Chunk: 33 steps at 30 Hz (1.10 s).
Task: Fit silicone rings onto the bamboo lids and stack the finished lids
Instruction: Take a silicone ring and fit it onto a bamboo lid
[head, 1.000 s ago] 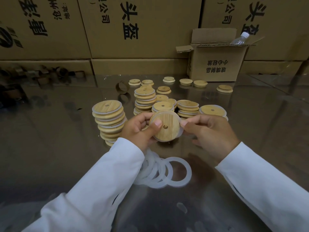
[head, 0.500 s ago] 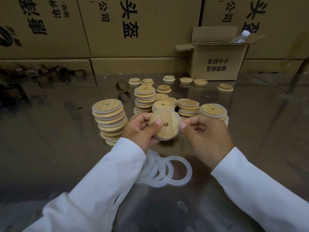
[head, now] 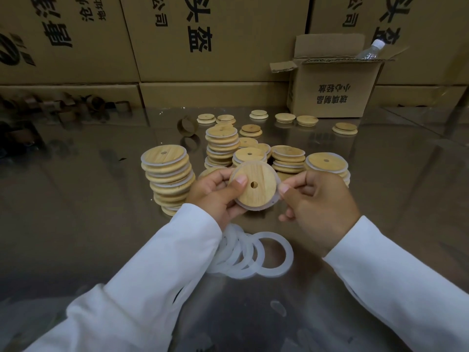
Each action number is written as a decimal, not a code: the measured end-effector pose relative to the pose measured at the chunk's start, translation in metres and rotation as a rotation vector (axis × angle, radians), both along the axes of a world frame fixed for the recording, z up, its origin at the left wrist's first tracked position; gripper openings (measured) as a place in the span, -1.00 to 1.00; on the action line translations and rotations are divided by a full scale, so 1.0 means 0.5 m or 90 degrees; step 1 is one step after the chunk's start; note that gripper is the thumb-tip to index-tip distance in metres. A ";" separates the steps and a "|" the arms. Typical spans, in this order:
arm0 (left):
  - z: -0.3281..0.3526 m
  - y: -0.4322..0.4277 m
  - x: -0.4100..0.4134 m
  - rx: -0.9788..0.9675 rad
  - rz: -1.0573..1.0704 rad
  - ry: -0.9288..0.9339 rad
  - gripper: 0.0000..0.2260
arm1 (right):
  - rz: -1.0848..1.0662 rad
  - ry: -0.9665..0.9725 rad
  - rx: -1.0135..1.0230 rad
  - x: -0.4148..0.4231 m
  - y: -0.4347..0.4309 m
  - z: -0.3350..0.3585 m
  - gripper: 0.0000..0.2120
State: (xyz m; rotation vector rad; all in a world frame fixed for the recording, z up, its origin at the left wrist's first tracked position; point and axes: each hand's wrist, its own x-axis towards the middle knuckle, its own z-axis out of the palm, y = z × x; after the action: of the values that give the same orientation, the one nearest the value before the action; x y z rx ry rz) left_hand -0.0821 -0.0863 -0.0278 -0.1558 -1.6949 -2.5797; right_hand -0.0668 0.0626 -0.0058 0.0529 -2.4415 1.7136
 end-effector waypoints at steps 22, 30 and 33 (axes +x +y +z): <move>0.005 0.009 0.005 -0.031 0.022 -0.069 -0.88 | 0.080 -0.085 -0.133 -0.021 0.004 -0.022 -0.96; 0.016 0.004 0.005 -0.127 0.199 0.033 -0.90 | -0.042 -0.166 -0.300 -0.051 0.008 -0.021 -0.91; 0.015 0.006 0.008 -0.156 0.201 0.046 -0.88 | -0.005 -0.196 -0.405 -0.055 -0.005 -0.015 -0.84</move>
State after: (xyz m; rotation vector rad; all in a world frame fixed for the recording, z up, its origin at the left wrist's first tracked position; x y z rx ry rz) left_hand -0.0782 -0.0832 -0.0205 0.0102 -1.8347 -2.1180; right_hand -0.0942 0.0599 -0.0135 -0.3148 -1.9336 2.5611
